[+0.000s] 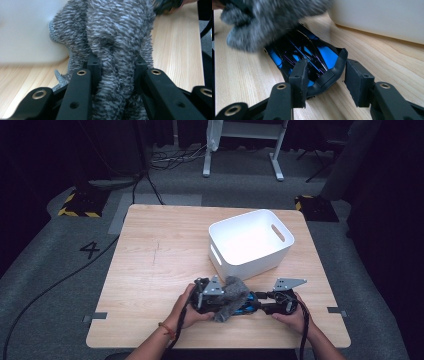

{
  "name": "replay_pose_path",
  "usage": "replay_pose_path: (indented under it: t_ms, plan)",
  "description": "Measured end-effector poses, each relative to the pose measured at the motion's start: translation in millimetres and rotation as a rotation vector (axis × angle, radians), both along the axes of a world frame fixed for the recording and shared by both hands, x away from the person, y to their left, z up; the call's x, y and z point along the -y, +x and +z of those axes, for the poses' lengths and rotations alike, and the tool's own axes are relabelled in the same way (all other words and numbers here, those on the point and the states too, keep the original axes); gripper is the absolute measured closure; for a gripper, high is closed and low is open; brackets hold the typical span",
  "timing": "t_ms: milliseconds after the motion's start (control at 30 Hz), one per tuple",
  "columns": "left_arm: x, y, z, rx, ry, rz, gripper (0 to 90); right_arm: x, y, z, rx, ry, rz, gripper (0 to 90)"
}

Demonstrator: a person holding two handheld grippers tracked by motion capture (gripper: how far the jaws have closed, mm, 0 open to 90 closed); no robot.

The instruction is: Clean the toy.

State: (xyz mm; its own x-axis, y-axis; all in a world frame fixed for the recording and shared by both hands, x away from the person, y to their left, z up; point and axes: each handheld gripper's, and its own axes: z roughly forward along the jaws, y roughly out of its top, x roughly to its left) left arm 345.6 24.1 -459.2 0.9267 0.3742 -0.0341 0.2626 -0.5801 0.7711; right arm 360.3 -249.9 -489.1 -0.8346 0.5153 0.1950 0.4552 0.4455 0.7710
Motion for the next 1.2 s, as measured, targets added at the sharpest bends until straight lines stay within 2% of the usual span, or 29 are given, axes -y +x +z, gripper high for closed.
replay_pose_path:
  t_ms: [67,100,167,233,433,533,567,633,700,767,867,900,967,1000,1100,1133,1200]
  plan:
    - [14.3,1.8,-4.9,0.011,0.082,-0.002,70.0,-0.1,-0.2,0.4,0.005,-0.008,0.003,54.1]
    - [15.1,3.4,-5.2,-0.003,0.071,-0.005,70.2,0.0,0.0,0.2,0.004,-0.004,0.004,54.1]
    - [11.0,4.8,-3.6,-0.018,0.082,-0.011,71.0,1.3,0.9,-0.6,0.001,0.003,0.007,54.7]
    - [2.4,2.8,-5.1,-0.027,0.087,-0.004,71.2,1.7,1.0,-1.6,-0.006,0.015,0.007,55.2]
    - [-35.5,-7.9,-12.2,-0.045,0.151,0.019,72.0,1.3,1.7,-1.1,-0.006,0.01,0.013,55.2]
    - [-56.1,-12.4,-16.1,-0.029,0.242,0.051,72.2,1.1,1.9,-0.6,-0.007,0.006,0.013,55.2]
    - [-63.6,-12.8,-18.2,-0.029,0.256,0.076,72.2,1.1,1.9,-0.6,-0.007,0.006,0.014,55.2]
    - [-78.0,-11.1,-21.5,-0.056,0.229,0.109,72.1,1.2,2.1,-0.7,-0.007,0.007,0.015,55.2]
    - [-86.1,-10.9,-20.9,-0.054,0.22,0.147,72.1,1.0,2.0,-0.2,-0.005,0.001,0.017,55.1]
    - [-88.9,-9.0,-17.8,-0.044,0.202,0.165,72.0,0.7,2.0,-0.1,-0.004,0.0,0.017,55.2]
    - [-81.3,-5.5,-10.1,-0.038,0.126,0.154,71.6,1.0,2.1,-0.3,-0.005,0.002,0.018,55.1]
    - [-72.1,-5.5,-5.9,-0.03,0.091,0.131,71.5,0.9,2.0,-0.2,-0.004,0.001,0.017,55.1]
    - [-51.6,-6.7,0.5,-0.006,0.069,0.085,71.3,0.7,1.8,0.0,-0.004,0.0,0.016,55.1]
    - [-40.5,-7.3,3.5,0.005,0.07,0.051,71.2,0.8,1.6,-0.1,-0.004,0.0,0.014,55.1]
    - [-9.3,-9.8,5.7,0.028,0.082,-0.006,71.0,0.9,1.1,-0.3,-0.001,0.001,0.012,55.1]
    - [-2.8,-10.0,4.3,0.031,0.095,-0.016,71.0,0.8,1.0,-0.3,-0.001,0.0,0.011,55.0]
    - [10.6,-11.0,-2.1,0.046,0.15,-0.035,71.0,0.8,1.1,-0.2,-0.001,0.0,0.012,55.0]
